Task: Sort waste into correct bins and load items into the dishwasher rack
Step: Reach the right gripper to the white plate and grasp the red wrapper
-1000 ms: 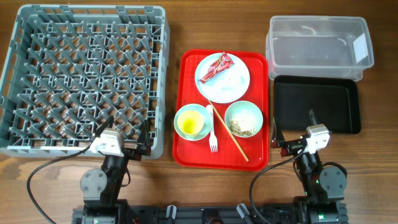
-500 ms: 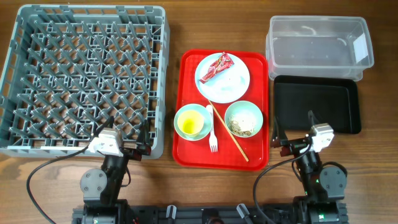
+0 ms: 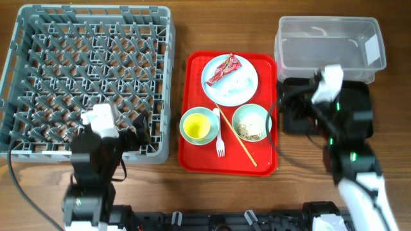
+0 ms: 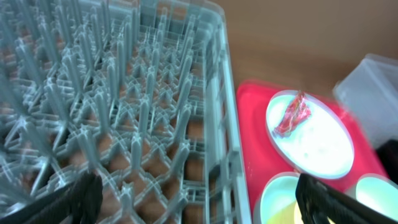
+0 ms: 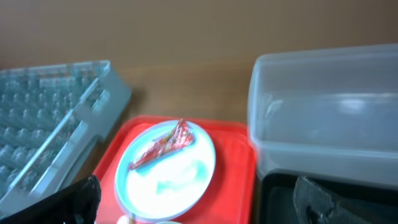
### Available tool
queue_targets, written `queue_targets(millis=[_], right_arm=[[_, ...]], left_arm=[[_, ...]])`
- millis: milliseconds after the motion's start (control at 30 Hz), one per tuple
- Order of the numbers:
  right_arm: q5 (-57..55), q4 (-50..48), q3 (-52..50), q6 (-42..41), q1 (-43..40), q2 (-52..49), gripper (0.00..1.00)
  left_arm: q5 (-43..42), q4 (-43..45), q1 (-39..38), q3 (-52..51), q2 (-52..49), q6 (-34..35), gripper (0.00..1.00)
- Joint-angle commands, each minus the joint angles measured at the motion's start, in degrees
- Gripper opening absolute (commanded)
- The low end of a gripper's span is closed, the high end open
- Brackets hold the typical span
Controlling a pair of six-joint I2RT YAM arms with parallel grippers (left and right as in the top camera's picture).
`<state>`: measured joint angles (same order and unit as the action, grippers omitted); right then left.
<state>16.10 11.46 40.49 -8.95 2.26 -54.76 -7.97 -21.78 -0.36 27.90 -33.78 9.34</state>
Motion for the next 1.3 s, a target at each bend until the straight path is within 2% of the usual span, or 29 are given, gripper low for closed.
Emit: queue_targets(millis=[0, 100, 233, 300, 333, 433, 600, 767, 867, 933, 1067, 1267], right_arm=[[6.99, 8.04, 14.32, 1.53, -0.07, -13.53, 1.0], [6.75, 14.08, 24.48, 6.99, -0.09, -23.37, 1.0], [13.05, 11.26, 25.07, -2.36, -0.07, -26.34, 1.0], [13.79, 7.41, 25.07, -3.3, 0.7, -27.32, 0.99], [9.9, 7.13, 25.07, -4.33, 1.84, -27.69, 0.93], [0.61, 7.1, 25.07, -5.31, 7.08, -29.57, 0.93], [-15.69, 6.91, 25.07, -11.63, 15.93, -36.7, 0.94], [-16.39, 3.65, 25.07, -17.68, 18.1, -44.96, 0.86], [-16.35, 3.43, 25.07, -22.75, 18.14, -49.53, 0.85], [-15.21, 2.64, 25.07, -23.15, 18.14, -51.98, 0.82], [-11.93, 2.45, 25.07, -24.28, 18.14, -55.52, 0.66], [-10.45, 2.51, 25.09, -25.55, 18.14, -55.69, 0.21]], left_arm=[[0.52, -5.2, 0.17, 10.34, -9.55, 0.31, 1.0], [0.52, -7.23, 0.15, 14.45, -15.37, 0.31, 1.0], [0.55, -7.21, 0.17, 14.45, -16.94, 0.28, 1.0], [0.55, -7.19, 0.15, 14.45, -16.96, 0.28, 1.0], [0.55, -7.19, 0.15, 14.45, -16.96, 0.28, 1.0], [0.55, -7.17, 0.15, 14.45, -16.96, 0.28, 1.0], [0.55, -7.21, 0.15, 14.45, -16.96, 0.31, 1.0], [0.55, -7.21, 0.15, 14.45, -16.96, 0.31, 1.0], [0.52, -7.23, 0.15, 14.45, -16.96, 0.31, 1.0], [0.55, -7.23, 0.15, 14.45, -16.96, 0.31, 1.0], [0.55, -7.21, 0.15, 14.45, -16.96, 0.31, 1.0], [0.52, -7.21, 0.15, 14.45, -16.96, 0.31, 1.0]])
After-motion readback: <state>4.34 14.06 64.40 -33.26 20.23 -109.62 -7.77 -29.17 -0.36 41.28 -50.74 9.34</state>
